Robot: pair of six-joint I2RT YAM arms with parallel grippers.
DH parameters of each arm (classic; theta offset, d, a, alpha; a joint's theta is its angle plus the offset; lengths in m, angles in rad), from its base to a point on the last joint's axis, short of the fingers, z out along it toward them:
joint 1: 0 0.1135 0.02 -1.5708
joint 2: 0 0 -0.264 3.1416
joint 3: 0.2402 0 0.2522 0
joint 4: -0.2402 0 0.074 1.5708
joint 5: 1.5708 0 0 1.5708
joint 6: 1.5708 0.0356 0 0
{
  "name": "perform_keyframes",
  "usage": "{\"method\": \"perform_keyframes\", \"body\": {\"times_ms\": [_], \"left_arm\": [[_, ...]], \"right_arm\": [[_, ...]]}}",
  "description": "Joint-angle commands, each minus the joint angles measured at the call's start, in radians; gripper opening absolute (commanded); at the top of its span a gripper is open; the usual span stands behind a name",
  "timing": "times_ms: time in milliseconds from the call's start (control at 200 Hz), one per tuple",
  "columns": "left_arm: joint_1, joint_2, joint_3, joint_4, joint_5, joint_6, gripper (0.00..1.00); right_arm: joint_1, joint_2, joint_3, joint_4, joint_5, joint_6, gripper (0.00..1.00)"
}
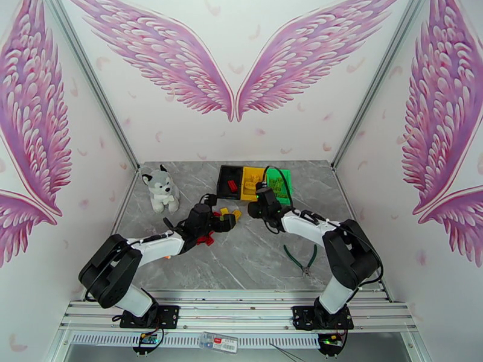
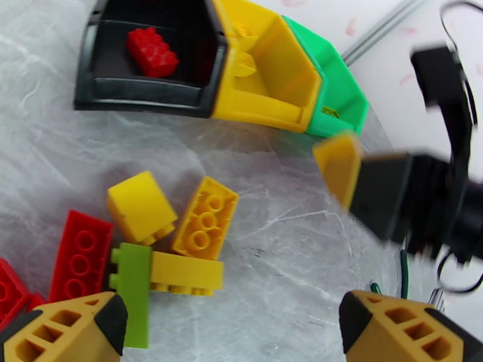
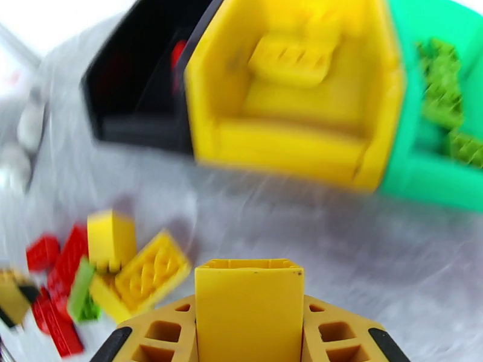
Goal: Sort the legos into containers by color
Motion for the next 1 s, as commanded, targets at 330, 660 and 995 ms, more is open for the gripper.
{"method": "perform_keyframes", "body": {"times_ms": [330, 660, 995], "left_arm": [[-0.112, -0.117, 0.038, -0.132, -0.263, 0.185, 0.99], [-0.095, -0.121, 0.028, -0.126, -0.268, 0.172, 0.99], [0.013, -0.138, -0.029, -0.071, -0.178, 0.078, 0.99]], "right_arm": [[-0.093, 0.29, 0.571, -0.305, 0.001, -0.051, 0.57], [-0.061, 0.185, 0.446, -0.211, -0.07, -0.09, 0.76], [0.072, 0.044, 0.134, -0.046, -0.079, -0.146, 0.81]]}}
